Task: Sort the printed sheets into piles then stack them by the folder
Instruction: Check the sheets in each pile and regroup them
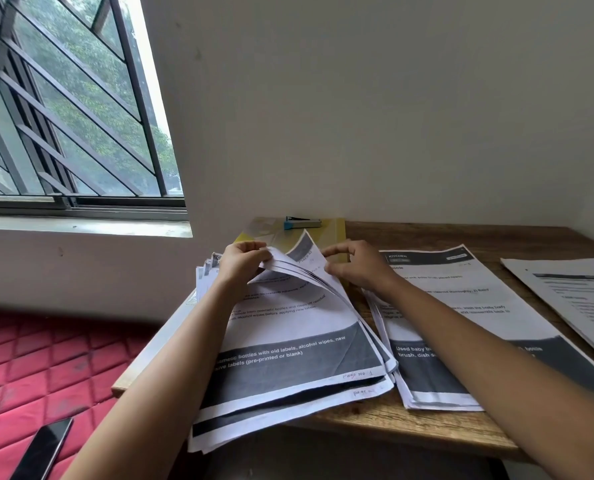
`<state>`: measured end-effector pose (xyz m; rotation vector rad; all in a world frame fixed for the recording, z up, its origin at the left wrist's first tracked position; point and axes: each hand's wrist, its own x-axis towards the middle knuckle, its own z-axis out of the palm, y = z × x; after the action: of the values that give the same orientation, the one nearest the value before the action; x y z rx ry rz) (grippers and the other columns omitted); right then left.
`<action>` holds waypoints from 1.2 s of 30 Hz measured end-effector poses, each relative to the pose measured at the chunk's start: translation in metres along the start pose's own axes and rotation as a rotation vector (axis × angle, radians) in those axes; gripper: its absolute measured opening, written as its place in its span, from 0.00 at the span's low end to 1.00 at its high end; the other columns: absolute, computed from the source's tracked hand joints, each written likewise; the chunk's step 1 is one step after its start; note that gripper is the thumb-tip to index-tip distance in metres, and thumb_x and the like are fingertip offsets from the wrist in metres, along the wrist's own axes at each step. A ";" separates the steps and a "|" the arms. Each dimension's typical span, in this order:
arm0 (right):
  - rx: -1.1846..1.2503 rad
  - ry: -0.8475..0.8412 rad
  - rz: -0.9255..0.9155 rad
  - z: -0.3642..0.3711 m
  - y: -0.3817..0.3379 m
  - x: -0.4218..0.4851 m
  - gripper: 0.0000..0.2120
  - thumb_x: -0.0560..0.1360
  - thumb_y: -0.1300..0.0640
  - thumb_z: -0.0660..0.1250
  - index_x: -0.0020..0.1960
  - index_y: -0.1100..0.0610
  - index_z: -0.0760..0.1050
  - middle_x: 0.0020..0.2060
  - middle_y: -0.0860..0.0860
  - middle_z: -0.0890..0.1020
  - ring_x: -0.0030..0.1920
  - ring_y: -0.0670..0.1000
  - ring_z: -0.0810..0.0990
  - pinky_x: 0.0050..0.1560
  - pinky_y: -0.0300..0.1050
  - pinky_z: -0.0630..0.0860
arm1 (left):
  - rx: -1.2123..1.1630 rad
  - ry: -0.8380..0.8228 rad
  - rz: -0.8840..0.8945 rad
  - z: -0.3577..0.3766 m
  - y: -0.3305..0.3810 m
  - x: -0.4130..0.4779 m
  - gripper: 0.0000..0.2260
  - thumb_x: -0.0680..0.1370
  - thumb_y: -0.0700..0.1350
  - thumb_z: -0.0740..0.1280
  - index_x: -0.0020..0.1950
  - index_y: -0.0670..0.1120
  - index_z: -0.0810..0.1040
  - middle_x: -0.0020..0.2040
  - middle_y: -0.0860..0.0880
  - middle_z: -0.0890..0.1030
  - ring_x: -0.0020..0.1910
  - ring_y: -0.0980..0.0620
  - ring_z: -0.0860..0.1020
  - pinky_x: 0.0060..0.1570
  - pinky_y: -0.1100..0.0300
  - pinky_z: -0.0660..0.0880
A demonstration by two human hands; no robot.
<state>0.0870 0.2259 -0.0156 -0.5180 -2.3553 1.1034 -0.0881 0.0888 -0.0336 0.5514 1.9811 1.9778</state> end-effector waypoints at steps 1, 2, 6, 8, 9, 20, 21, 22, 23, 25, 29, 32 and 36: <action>0.055 -0.019 -0.026 -0.001 -0.002 -0.001 0.12 0.73 0.59 0.70 0.56 0.56 0.81 0.53 0.50 0.82 0.51 0.46 0.79 0.46 0.36 0.73 | -0.006 -0.002 -0.002 0.000 0.000 -0.001 0.07 0.74 0.32 0.68 0.50 0.41 0.79 0.36 0.46 0.78 0.33 0.52 0.75 0.40 0.61 0.76; 0.117 -0.063 -0.048 -0.001 -0.005 -0.002 0.10 0.75 0.59 0.69 0.56 0.56 0.81 0.52 0.49 0.83 0.51 0.43 0.80 0.48 0.34 0.73 | -0.011 -0.002 -0.002 0.000 0.001 -0.001 0.07 0.74 0.32 0.68 0.49 0.41 0.79 0.35 0.47 0.77 0.33 0.53 0.75 0.39 0.62 0.75; 0.162 -0.246 -0.105 0.003 -0.011 -0.008 0.11 0.79 0.57 0.63 0.57 0.57 0.81 0.51 0.45 0.82 0.50 0.32 0.76 0.47 0.22 0.69 | 0.008 0.007 -0.009 0.000 0.001 -0.001 0.09 0.75 0.31 0.65 0.43 0.44 0.79 0.36 0.45 0.78 0.35 0.50 0.76 0.41 0.58 0.77; 0.141 -0.290 -0.137 0.005 -0.009 -0.009 0.11 0.79 0.58 0.64 0.59 0.59 0.80 0.54 0.47 0.81 0.53 0.34 0.75 0.48 0.21 0.68 | 0.014 0.014 -0.020 0.000 0.001 0.000 0.12 0.73 0.30 0.63 0.42 0.45 0.80 0.39 0.42 0.79 0.40 0.46 0.78 0.49 0.52 0.78; 0.129 -0.300 -0.149 0.004 -0.008 -0.009 0.11 0.78 0.59 0.64 0.59 0.59 0.79 0.54 0.48 0.81 0.55 0.35 0.74 0.48 0.21 0.68 | 0.014 0.016 -0.022 0.000 0.002 0.000 0.12 0.73 0.30 0.62 0.43 0.45 0.80 0.40 0.42 0.80 0.42 0.45 0.79 0.52 0.50 0.78; 0.121 -0.176 -0.055 0.003 -0.004 -0.002 0.14 0.77 0.47 0.64 0.58 0.53 0.76 0.53 0.50 0.82 0.54 0.47 0.79 0.56 0.40 0.73 | 0.008 -0.008 -0.011 0.000 0.010 -0.010 0.11 0.74 0.30 0.64 0.52 0.42 0.78 0.35 0.48 0.76 0.31 0.55 0.73 0.30 0.68 0.73; 0.108 -0.171 -0.045 0.003 -0.002 -0.001 0.13 0.77 0.47 0.65 0.57 0.54 0.77 0.52 0.51 0.82 0.54 0.47 0.79 0.56 0.40 0.73 | 0.007 -0.008 -0.012 0.000 0.010 -0.010 0.11 0.74 0.30 0.64 0.52 0.42 0.78 0.35 0.48 0.76 0.31 0.55 0.73 0.31 0.68 0.74; 0.100 -0.178 -0.040 0.003 0.000 0.000 0.13 0.77 0.48 0.66 0.56 0.55 0.78 0.52 0.51 0.83 0.54 0.49 0.80 0.56 0.42 0.74 | 0.006 -0.008 -0.015 -0.001 0.010 -0.010 0.11 0.75 0.30 0.64 0.52 0.42 0.78 0.35 0.48 0.76 0.31 0.55 0.74 0.32 0.67 0.74; 0.098 -0.193 -0.038 0.003 0.002 0.000 0.11 0.76 0.50 0.67 0.55 0.55 0.79 0.51 0.51 0.83 0.53 0.49 0.81 0.57 0.43 0.75 | 0.003 -0.009 -0.017 -0.001 0.011 -0.011 0.11 0.74 0.30 0.64 0.53 0.42 0.79 0.35 0.48 0.76 0.31 0.55 0.73 0.32 0.66 0.74; 0.118 -0.221 -0.035 0.003 0.006 0.001 0.09 0.76 0.56 0.68 0.54 0.57 0.80 0.50 0.52 0.84 0.51 0.50 0.83 0.55 0.45 0.77 | -0.004 -0.011 -0.018 -0.002 0.014 -0.013 0.11 0.74 0.30 0.64 0.53 0.41 0.79 0.35 0.47 0.75 0.31 0.54 0.73 0.33 0.66 0.74; 0.118 -0.155 -0.048 0.003 0.004 0.005 0.07 0.75 0.62 0.68 0.52 0.62 0.81 0.41 0.51 0.84 0.38 0.42 0.81 0.42 0.35 0.77 | -0.078 -0.014 -0.013 -0.010 0.027 -0.018 0.12 0.74 0.29 0.64 0.54 0.41 0.79 0.36 0.47 0.76 0.33 0.54 0.73 0.30 0.68 0.74; 0.106 0.005 -0.046 0.007 0.001 0.007 0.07 0.75 0.61 0.69 0.51 0.63 0.81 0.39 0.52 0.83 0.34 0.42 0.78 0.40 0.37 0.73 | -0.124 -0.035 -0.009 -0.019 0.036 -0.023 0.14 0.74 0.28 0.63 0.55 0.40 0.79 0.37 0.46 0.76 0.34 0.53 0.73 0.33 0.68 0.74; 0.149 0.078 -0.033 0.009 -0.008 0.005 0.08 0.75 0.60 0.69 0.51 0.63 0.81 0.44 0.55 0.84 0.39 0.47 0.80 0.45 0.41 0.76 | -0.180 -0.049 0.005 -0.032 0.052 -0.028 0.14 0.75 0.28 0.63 0.56 0.40 0.79 0.39 0.46 0.77 0.35 0.54 0.73 0.36 0.68 0.75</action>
<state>0.0770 0.2182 -0.0130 -0.4583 -2.1875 1.2098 -0.0748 0.0466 0.0172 0.5557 1.7520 2.0980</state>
